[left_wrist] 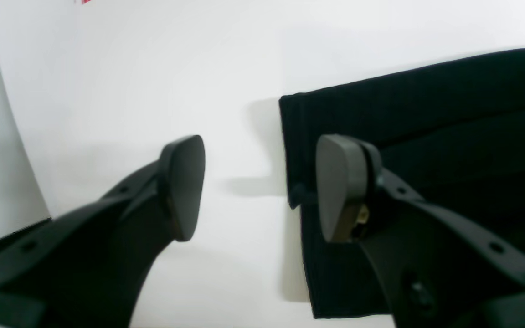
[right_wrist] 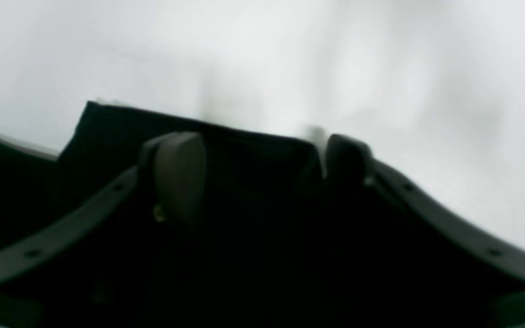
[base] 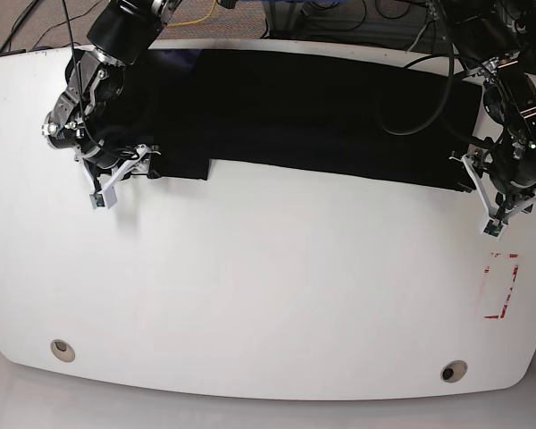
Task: Layout the t-shirt on the table in an organized manner, then fold the t-shirt properly
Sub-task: 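Grasp the strip end with the right gripper and tuck it inward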
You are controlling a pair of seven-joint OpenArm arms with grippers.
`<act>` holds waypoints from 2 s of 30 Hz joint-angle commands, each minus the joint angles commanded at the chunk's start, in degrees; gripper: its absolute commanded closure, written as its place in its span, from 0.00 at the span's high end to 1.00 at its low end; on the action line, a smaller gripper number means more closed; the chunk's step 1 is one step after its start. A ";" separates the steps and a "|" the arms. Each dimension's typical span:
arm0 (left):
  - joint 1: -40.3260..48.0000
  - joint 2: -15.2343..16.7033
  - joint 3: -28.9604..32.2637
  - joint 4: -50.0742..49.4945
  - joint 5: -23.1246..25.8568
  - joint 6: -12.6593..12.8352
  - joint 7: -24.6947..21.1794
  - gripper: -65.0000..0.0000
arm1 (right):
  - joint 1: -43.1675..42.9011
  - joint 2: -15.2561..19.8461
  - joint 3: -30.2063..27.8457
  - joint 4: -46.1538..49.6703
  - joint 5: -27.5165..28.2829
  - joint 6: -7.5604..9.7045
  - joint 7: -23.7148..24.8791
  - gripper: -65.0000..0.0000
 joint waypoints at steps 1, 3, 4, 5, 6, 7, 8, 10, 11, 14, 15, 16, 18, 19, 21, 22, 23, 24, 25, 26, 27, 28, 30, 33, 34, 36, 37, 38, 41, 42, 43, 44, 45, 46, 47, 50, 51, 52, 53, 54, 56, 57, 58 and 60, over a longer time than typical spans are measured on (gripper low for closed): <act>0.00 0.00 0.00 0.00 0.00 0.00 0.00 0.55 | 0.00 0.00 -0.09 0.00 0.00 0.00 0.00 0.40; 0.00 0.00 0.00 0.00 0.00 0.00 0.00 0.55 | 0.00 0.09 -0.09 0.00 0.00 0.00 0.00 0.26; 0.00 0.00 0.00 0.00 0.00 0.00 0.00 0.55 | 0.00 0.09 -0.09 0.00 0.00 0.00 0.00 0.22; 0.00 0.00 0.00 0.00 0.00 0.00 0.00 0.55 | 0.00 0.09 -0.18 0.00 0.00 0.00 0.00 0.16; 0.00 0.00 0.00 0.00 0.00 0.00 -0.09 0.55 | 0.09 0.09 -0.18 0.00 0.00 0.00 0.00 0.11; 0.09 0.00 0.09 0.00 0.00 0.00 -0.53 0.55 | 0.18 0.09 -0.26 0.00 0.00 0.00 0.00 0.06; 0.18 0.00 0.18 0.00 0.09 0.00 -1.05 0.55 | 0.26 0.09 -0.26 0.00 0.09 0.00 -0.18 0.05; 0.26 0.00 0.18 -0.09 0.18 0.00 -2.37 0.55 | 0.35 0.09 -0.26 0.44 0.26 0.00 -0.44 0.04; 0.35 0.00 0.18 -0.09 0.18 0.00 -2.90 0.55 | 0.35 0.09 -0.26 1.41 0.26 0.00 -0.44 0.03; 0.35 0.00 0.26 -1.58 0.18 0.00 -3.34 0.55 | 0.00 -0.09 -0.26 4.92 0.35 0.00 -1.05 0.03; 0.18 0.00 0.26 -2.55 0.18 0.00 -3.34 0.55 | -0.09 -0.18 -0.26 6.24 0.35 0.00 -2.29 0.02; 0.09 0.00 0.26 -3.25 0.18 0.00 -3.43 0.55 | -0.09 -0.26 -0.26 7.38 0.44 0.00 -3.69 0.01; 0.00 0.00 0.26 -4.31 0.18 0.00 -3.43 0.55 | -0.18 -0.35 -0.26 9.32 1.41 0.00 -6.24 0.00; 0.00 0.00 0.26 -4.66 0.18 0.00 -3.52 0.55 | -0.44 -0.35 -0.26 10.37 2.55 0.00 -7.56 0.00; 0.00 0.00 0.26 -5.10 0.18 0.00 -3.52 0.55 | -1.76 -0.35 -0.26 12.22 4.84 0.00 -9.85 0.00; 0.00 0.00 0.26 -5.27 0.18 0.00 -3.52 0.55 | -2.64 -0.35 -0.26 13.80 6.86 0.00 -11.16 0.00; 0.00 0.00 0.26 -5.45 0.18 0.00 -3.52 0.55 | -3.25 -0.35 -0.26 14.95 8.35 0.00 -11.87 0.00; 0.00 0.00 0.26 -5.71 0.09 0.00 -3.52 0.55 | -4.04 -0.35 -0.26 16.26 11.08 0.00 -12.92 0.00; -0.09 0.00 0.26 -5.98 0.09 0.00 -3.60 0.55 | -5.01 -0.18 -0.26 17.32 13.80 0.00 -13.71 0.00; -0.09 0.00 0.26 -6.07 0.09 0.00 -3.60 0.55 | -6.42 0.09 -0.44 18.55 17.41 0.00 -14.77 0.00; -0.09 0.00 0.26 -6.07 0.09 0.00 -3.60 0.55 | -7.12 0.18 -0.70 18.99 19.69 0.00 -15.30 0.00; -0.09 0.00 0.26 -6.07 0.09 0.00 -3.60 0.55 | -8.09 0.62 -1.49 19.43 22.59 0.00 -15.74 0.00; -0.09 0.09 0.26 -6.07 0.09 0.00 -3.60 0.55 | -9.76 2.29 -3.60 20.04 27.43 0.00 -16.35 0.00; -0.09 0.88 0.26 -6.15 0.18 0.00 -3.60 0.55 | -13.27 4.66 -7.56 20.57 36.40 0.00 -16.18 0.00; -0.09 1.05 0.26 -6.24 0.26 0.00 -3.60 0.55 | -13.98 5.10 -8.18 20.57 38.24 0.00 -16.18 0.00; -0.09 1.14 0.26 -6.33 0.26 0.00 -3.60 0.55 | -15.74 5.89 -9.58 20.57 42.11 0.00 -16.18 0.00; -0.09 1.14 0.26 -6.33 0.26 0.00 -3.60 0.55 | -16.62 6.33 -10.29 20.57 43.78 0.00 -16.18 0.00; -0.09 1.14 0.26 -6.33 0.26 0.00 -3.60 0.55 | -17.05 6.51 -10.73 20.57 44.40 0.00 -16.18 0.00; -0.09 1.14 0.26 -6.33 0.26 0.00 -3.60 0.55 | -18.90 7.65 -12.66 20.57 45.98 0.00 -16.18 0.00; -0.09 1.14 0.26 -6.33 0.26 0.00 -3.60 0.55 | -19.60 8.26 -13.54 20.57 46.42 0.00 -16.18 0.00; -0.09 1.14 0.26 -6.33 0.26 0.00 -3.60 0.55 | -20.13 8.70 -14.24 20.57 46.77 0.00 -16.18 0.00; -0.09 1.14 0.26 -6.33 0.26 0.00 -3.60 0.55 | -20.57 9.05 -15.12 20.57 47.03 0.00 -16.18 0.00; -0.09 1.14 0.26 -6.33 0.26 0.00 -3.60 0.55 | -21.27 9.58 -16.18 20.57 47.12 0.00 -16.18 0.00; -0.09 1.14 0.26 -6.33 0.26 0.00 -3.60 0.55 | -21.54 9.76 -16.62 20.57 47.03 0.00 -16.18 0.00; -0.09 1.14 0.26 -6.33 0.26 0.00 -3.60 0.55 | -21.71 9.93 -16.97 20.48 46.95 0.00 -16.18 0.00; -0.09 1.14 0.26 -6.33 0.26 0.00 -3.60 0.55 | -23.03 9.93 -17.05 20.22 46.77 0.00 -16.18 0.16; -0.09 1.14 0.26 -6.33 0.26 0.00 -3.60 0.55 | -23.56 10.02 -17.05 20.22 46.95 0.00 -16.26 0.25; -0.09 1.14 0.26 -6.33 0.18 0.00 -3.60 0.55 | -24.09 10.02 -17.05 20.40 46.95 0.00 -16.35 0.33; -0.09 1.14 0.26 -6.33 0.18 0.00 -3.60 0.55 | -24.70 10.02 -17.05 20.48 46.95 0.00 -16.35 0.46; -0.09 1.14 0.26 -6.33 0.18 0.00 -3.60 0.55 | -25.23 10.11 -17.05 20.48 46.95 0.00 -16.35 0.55; -0.09 1.14 0.26 -6.33 0.18 0.00 -3.60 0.55 | -26.11 10.55 -17.05 20.48 47.03 0.00 -16.44 0.70; -0.09 1.14 0.26 -6.24 0.18 0.00 -3.60 0.55 | -26.55 10.73 -17.05 20.48 47.03 0.00 -16.44 0.75; -0.09 1.14 0.26 -6.07 0.09 0.00 -3.60 0.55 | -26.99 10.90 -17.05 20.48 47.03 0.00 -16.44 0.79; 0.09 1.14 0.26 -5.89 0.00 0.00 -3.43 0.55 | -27.78 10.81 -16.88 20.48 47.03 0.00 -16.44 0.82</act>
